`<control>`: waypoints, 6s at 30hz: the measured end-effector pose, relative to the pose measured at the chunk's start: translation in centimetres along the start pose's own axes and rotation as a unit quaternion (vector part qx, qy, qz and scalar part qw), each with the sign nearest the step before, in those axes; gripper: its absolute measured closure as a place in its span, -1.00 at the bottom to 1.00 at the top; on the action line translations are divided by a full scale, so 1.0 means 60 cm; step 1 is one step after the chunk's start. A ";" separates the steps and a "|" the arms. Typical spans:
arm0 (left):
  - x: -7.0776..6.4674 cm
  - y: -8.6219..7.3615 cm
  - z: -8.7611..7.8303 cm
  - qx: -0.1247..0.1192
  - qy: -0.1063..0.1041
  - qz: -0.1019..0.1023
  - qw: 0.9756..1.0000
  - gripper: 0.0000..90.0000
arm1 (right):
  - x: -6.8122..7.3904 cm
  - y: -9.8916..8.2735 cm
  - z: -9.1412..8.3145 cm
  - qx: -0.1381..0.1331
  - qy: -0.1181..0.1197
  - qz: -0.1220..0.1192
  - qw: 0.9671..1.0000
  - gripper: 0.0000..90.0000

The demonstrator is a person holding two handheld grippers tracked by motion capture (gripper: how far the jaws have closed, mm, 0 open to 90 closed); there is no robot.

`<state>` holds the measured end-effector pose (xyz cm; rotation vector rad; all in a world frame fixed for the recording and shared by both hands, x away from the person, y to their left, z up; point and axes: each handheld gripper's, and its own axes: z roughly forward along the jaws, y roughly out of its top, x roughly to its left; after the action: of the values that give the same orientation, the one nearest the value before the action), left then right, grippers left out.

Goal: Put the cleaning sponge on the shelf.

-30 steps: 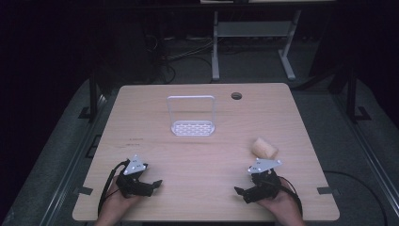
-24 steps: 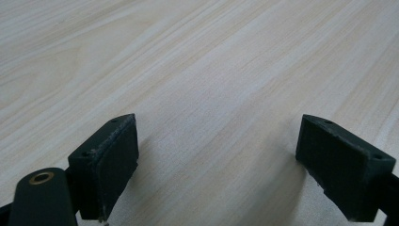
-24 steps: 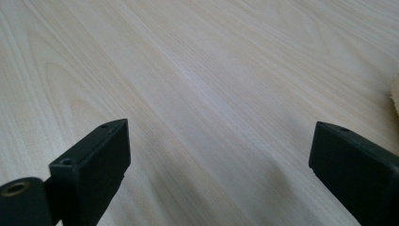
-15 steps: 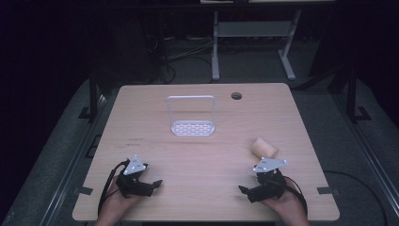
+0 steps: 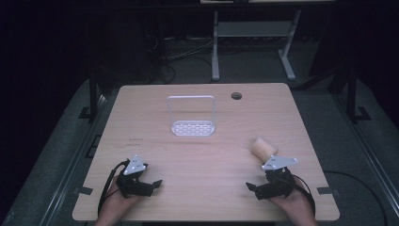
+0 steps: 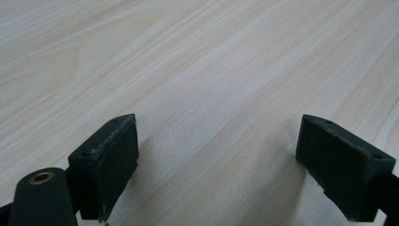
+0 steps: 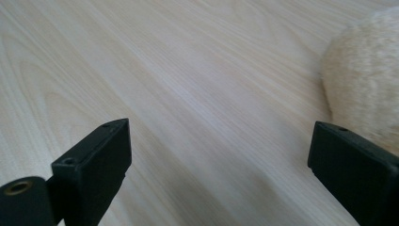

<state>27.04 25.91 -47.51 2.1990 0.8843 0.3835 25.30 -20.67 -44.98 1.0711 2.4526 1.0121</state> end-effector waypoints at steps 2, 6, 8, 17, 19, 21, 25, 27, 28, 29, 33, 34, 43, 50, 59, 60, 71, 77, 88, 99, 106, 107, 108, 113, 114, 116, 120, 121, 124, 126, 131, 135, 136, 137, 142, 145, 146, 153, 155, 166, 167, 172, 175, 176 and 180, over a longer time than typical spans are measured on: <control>0.000 0.000 0.000 0.001 0.000 0.000 1.000 -0.71 | -0.005 -0.002 -0.004 -0.001 -0.005 0.003 1.000 -0.85; 0.000 0.000 0.000 0.000 0.000 0.000 1.000 -0.71 | -0.011 -0.004 -0.010 -0.002 -0.009 0.009 1.000 -0.85; 0.000 0.000 0.000 -0.001 0.000 0.000 1.000 -0.71 | -0.014 -0.006 -0.011 0.001 -0.011 0.013 1.000 -0.85; 0.000 0.000 0.000 0.000 0.000 0.000 1.000 -0.71 | -0.027 -0.011 -0.017 0.001 -0.021 0.022 1.000 -0.85; 0.000 0.000 0.000 0.001 0.000 0.000 1.000 -0.71 | -0.032 -0.013 -0.019 0.001 -0.025 0.027 0.999 -0.85; 0.000 0.000 0.000 0.000 0.000 0.000 1.000 -0.71 | -0.034 -0.014 -0.020 -0.001 -0.026 0.028 0.999 -0.85; 0.000 0.000 0.000 0.000 0.000 0.000 1.000 -0.71 | -0.040 -0.017 -0.023 0.000 -0.030 0.035 0.999 -0.85; 0.000 0.000 0.000 0.000 0.000 0.000 1.000 -0.71 | -0.043 -0.018 -0.025 -0.001 -0.032 0.035 0.999 -0.85; 0.000 0.000 0.000 0.000 0.000 0.000 1.000 -0.71 | -0.045 -0.019 -0.026 -0.003 -0.033 0.038 0.999 -0.85; 0.000 0.000 0.000 0.000 0.000 0.000 1.000 -0.71 | -0.045 -0.019 -0.026 -0.003 -0.033 0.038 0.999 -0.85; 0.000 0.000 0.000 0.000 0.000 0.000 1.000 -0.71 | -0.052 -0.021 -0.029 -0.008 -0.039 0.044 0.998 -0.85; 0.000 0.000 0.000 0.000 0.000 0.000 1.000 -0.71 | -0.052 -0.021 -0.029 -0.008 -0.039 0.044 0.998 -0.85; 0.000 0.000 0.000 0.001 0.000 0.000 1.000 -0.71 | -0.065 -0.025 -0.035 -0.011 -0.048 0.049 0.998 -0.85; 0.000 0.000 0.000 0.001 0.000 0.000 1.000 -0.71 | -0.077 -0.027 -0.038 -0.012 -0.056 0.054 0.997 -0.85; 0.000 0.000 0.000 0.000 0.000 0.000 1.000 -0.71 | -0.096 -0.024 -0.036 -0.013 -0.060 0.059 0.996 -0.85; 0.000 0.000 0.000 0.000 0.000 0.000 1.000 -0.71 | -0.100 -0.023 -0.035 -0.013 -0.061 0.060 0.996 -0.85; 0.000 0.000 0.000 0.000 0.000 0.000 1.000 -0.71 | -0.111 -0.006 -0.027 -0.010 -0.057 0.066 0.996 -0.86; 0.000 0.000 0.000 0.000 0.000 0.000 1.000 -0.71 | -0.118 -0.001 -0.021 -0.005 -0.054 0.067 0.996 -0.85; 0.000 0.000 0.000 -0.001 0.000 0.000 1.000 -0.71 | -0.128 0.011 -0.015 -0.007 -0.051 0.070 0.996 -0.86; 0.000 0.000 0.000 0.000 0.000 0.000 1.000 -0.71 | -0.131 0.034 -0.003 -0.004 -0.045 0.065 0.997 -0.86; 0.000 0.000 0.000 0.000 0.000 0.000 1.000 -0.71 | -0.132 0.051 0.011 -0.003 -0.040 0.063 0.997 -0.85; 0.000 0.000 0.000 0.000 0.000 0.000 1.000 -0.71 | -0.132 0.051 0.011 -0.003 -0.040 0.063 0.997 -0.85; 0.000 0.000 0.000 0.000 0.000 0.000 1.000 -0.71 | -0.132 0.052 0.013 -0.001 -0.040 0.061 0.997 -0.85; 0.000 0.000 0.000 0.000 0.000 0.000 1.000 -0.71 | -0.133 0.052 0.026 0.010 -0.040 0.061 0.997 -0.85; 0.000 0.000 0.000 0.000 0.000 0.000 1.000 -0.71 | -0.133 0.053 0.029 0.011 -0.039 0.062 0.997 -0.85; 0.000 0.000 0.000 0.000 0.000 0.000 1.000 -0.71 | -0.135 0.053 0.033 0.013 -0.040 0.062 0.997 -0.85; 0.000 0.000 0.000 0.001 0.000 0.000 1.000 -0.71 | -0.137 0.052 0.042 0.020 -0.041 0.064 0.997 -0.84; 0.000 0.000 0.000 0.000 0.000 0.000 1.000 -0.71 | -0.138 0.052 0.043 0.022 -0.040 0.064 0.997 -0.81; 0.000 0.000 0.000 0.001 0.000 0.000 1.000 -0.71 | -0.140 0.051 0.048 0.025 -0.035 0.064 0.997 -0.72; 0.000 0.000 0.000 0.000 0.000 0.000 1.000 -0.71 | -0.140 0.051 0.050 0.025 -0.035 0.062 0.997 -0.72; 0.000 0.000 0.000 0.000 0.000 0.000 1.000 -0.71 | -0.141 0.050 0.055 0.033 -0.035 0.064 0.997 -0.67; 0.000 0.000 0.000 0.000 0.000 0.000 1.000 -0.71 | -0.141 0.049 0.057 0.038 -0.036 0.060 0.997 -0.53; 0.000 0.000 0.000 0.000 0.000 0.000 1.000 -0.71 | -0.141 0.049 0.057 0.038 -0.037 0.059 0.997 -0.50; 0.000 0.000 0.000 0.001 0.000 0.000 1.000 -0.71 | -0.141 0.049 0.057 0.039 -0.036 0.059 0.997 -0.46; 0.000 0.000 0.000 0.000 0.000 0.000 1.000 -0.71 | -0.141 0.049 0.056 0.041 -0.034 0.056 0.997 -0.36; 0.000 0.000 0.000 0.001 0.000 0.000 1.000 -0.71 | -0.140 0.049 0.055 0.042 -0.034 0.055 0.997 -0.35; 0.000 0.000 0.000 0.001 0.000 0.000 1.000 -0.71 | -0.140 0.049 0.055 0.042 -0.035 0.054 0.997 -0.34; 0.000 0.000 0.000 0.000 0.000 0.000 1.000 -0.71 | -0.139 0.051 0.053 0.043 -0.036 0.055 0.997 -0.33; 0.000 0.000 0.000 0.000 0.000 0.000 1.000 -0.71 | -0.139 0.052 0.050 0.043 -0.038 0.054 0.997 -0.33; 0.000 0.000 0.000 0.001 0.000 0.001 1.000 -0.71 | -0.133 0.067 0.034 0.035 -0.035 0.051 0.997 -0.33; 0.000 0.000 0.000 0.001 0.000 0.001 1.000 -0.71 | -0.131 0.070 0.033 0.032 -0.035 0.049 0.998 -0.34; 0.000 0.000 0.000 0.001 0.000 0.001 1.000 -0.71 | -0.127 0.080 0.028 0.025 -0.032 0.040 0.998 -0.34; 0.000 0.000 0.000 0.002 0.000 0.002 1.000 -0.71 | -0.124 0.085 0.026 0.024 -0.034 0.038 0.998 -0.33; 0.000 0.000 0.000 0.002 0.000 0.002 1.000 -0.71 | -0.124 0.087 0.026 0.024 -0.034 0.037 0.998 -0.34; 0.000 0.000 0.000 0.002 0.000 0.001 1.000 -0.71 | -0.120 0.096 0.025 0.021 -0.033 0.032 0.999 -0.34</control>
<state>27.03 25.92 -47.49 2.2041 0.8841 0.3818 34.03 -22.42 -42.17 1.1847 2.4107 0.9334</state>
